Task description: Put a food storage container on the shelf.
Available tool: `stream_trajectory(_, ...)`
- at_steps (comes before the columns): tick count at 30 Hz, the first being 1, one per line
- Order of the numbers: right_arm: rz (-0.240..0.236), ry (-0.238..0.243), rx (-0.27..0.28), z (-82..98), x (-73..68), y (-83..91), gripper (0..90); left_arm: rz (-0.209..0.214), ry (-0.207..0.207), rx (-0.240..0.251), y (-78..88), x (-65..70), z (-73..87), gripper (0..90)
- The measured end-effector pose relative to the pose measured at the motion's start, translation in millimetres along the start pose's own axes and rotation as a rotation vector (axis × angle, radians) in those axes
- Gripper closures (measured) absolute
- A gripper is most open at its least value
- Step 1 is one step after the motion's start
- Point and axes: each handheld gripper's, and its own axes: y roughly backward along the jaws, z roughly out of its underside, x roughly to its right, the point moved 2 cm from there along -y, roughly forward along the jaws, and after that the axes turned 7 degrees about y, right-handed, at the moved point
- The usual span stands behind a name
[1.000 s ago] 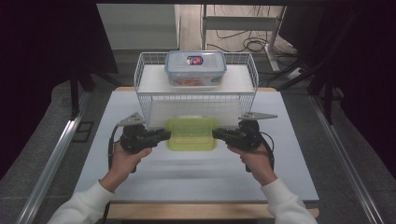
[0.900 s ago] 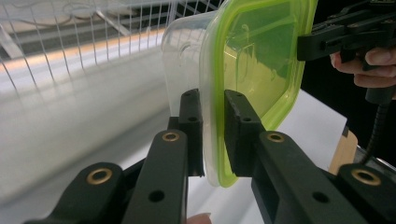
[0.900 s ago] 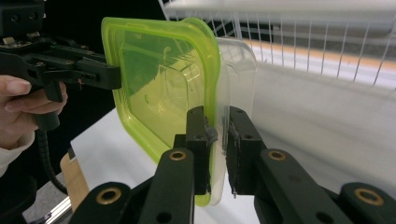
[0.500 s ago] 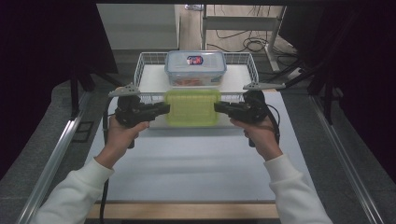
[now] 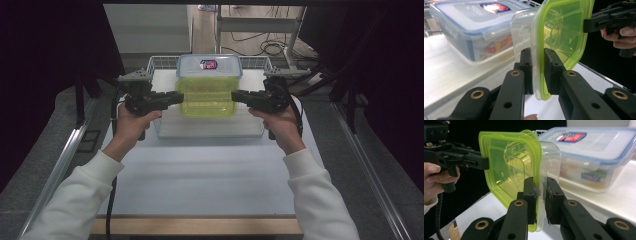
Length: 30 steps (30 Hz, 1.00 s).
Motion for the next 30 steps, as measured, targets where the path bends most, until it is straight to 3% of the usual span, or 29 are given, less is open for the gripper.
stream_trajectory(12,-0.005,-0.02,-0.01,-39.5,19.2,-4.8,79.9,0.014,-0.005,-0.007,-2.4,-11.4,-40.7,79.0)
stream_trajectory(17,-0.009,-0.05,-0.018,-57.0,31.5,-12.3,79.7,0.026,0.033,-0.017,-6.2,-24.9,-66.1,79.2)
stream_trajectory(20,-0.006,-0.068,-0.026,-66.0,39.0,-18.2,79.7,0.007,0.036,-0.026,-10.8,-31.3,-77.1,79.3)
stream_trajectory(30,-0.017,-0.113,-0.022,-76.5,62.2,-35.7,79.5,0.001,0.063,-0.022,-21.7,-47.4,-91.8,79.2)
